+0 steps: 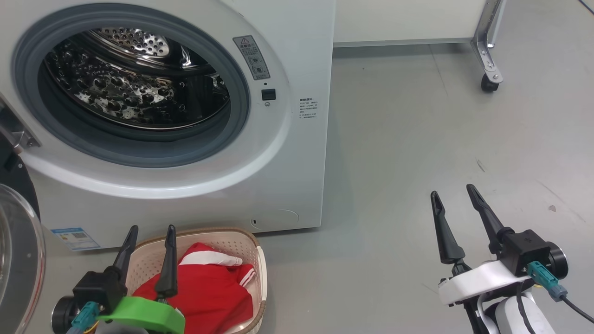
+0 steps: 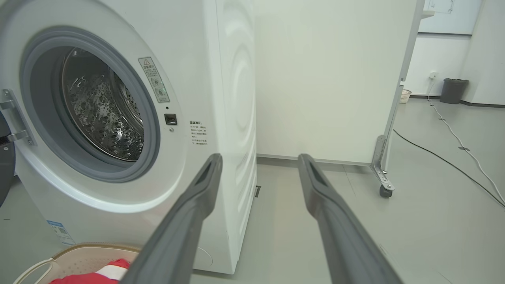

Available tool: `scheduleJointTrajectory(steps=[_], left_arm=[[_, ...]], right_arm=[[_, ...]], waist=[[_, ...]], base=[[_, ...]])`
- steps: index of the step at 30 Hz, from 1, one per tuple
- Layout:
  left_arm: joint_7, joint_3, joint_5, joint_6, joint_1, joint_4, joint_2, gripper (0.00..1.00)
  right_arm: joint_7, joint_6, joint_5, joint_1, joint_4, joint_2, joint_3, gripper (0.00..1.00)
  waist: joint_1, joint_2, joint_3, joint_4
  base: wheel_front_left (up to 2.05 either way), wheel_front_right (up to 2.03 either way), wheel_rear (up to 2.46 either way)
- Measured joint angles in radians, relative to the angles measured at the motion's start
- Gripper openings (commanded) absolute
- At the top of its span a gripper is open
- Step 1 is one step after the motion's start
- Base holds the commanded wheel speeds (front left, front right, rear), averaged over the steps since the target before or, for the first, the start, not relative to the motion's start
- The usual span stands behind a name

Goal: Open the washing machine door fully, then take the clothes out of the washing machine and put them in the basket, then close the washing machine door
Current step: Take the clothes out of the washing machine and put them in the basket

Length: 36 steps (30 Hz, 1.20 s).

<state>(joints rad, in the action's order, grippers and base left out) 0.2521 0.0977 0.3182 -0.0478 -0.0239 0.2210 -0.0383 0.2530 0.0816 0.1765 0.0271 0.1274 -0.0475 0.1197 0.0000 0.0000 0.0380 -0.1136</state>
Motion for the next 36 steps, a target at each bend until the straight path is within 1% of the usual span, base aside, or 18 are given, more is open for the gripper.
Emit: scheduleJointTrajectory(steps=[2, 16, 36], left_arm=[[0.000, 0.002, 0.000, 0.000, 0.002, -0.003, 0.000, 1.00], [0.000, 0.018, 0.000, 0.017, 0.023, -0.018, 0.000, 1.00], [0.000, 0.035, 0.007, 0.025, 0.025, -0.037, 0.000, 1.00]], right_arm=[[0.000, 0.004, 0.000, 0.000, 0.000, 0.000, 0.001, 1.00], [0.000, 0.005, -0.001, 0.000, 0.000, 0.000, 0.008, 1.00], [0.000, 0.007, -0.002, 0.000, 0.000, 0.000, 0.006, 1.00]], waist=[[0.0000, 0.0000, 0.001, -0.001], [0.0000, 0.0000, 0.000, -0.003], [0.0000, 0.0000, 0.012, -0.001]], base=[[0.00, 0.00, 0.00], [0.00, 0.00, 0.00], [0.00, 0.00, 0.00]])
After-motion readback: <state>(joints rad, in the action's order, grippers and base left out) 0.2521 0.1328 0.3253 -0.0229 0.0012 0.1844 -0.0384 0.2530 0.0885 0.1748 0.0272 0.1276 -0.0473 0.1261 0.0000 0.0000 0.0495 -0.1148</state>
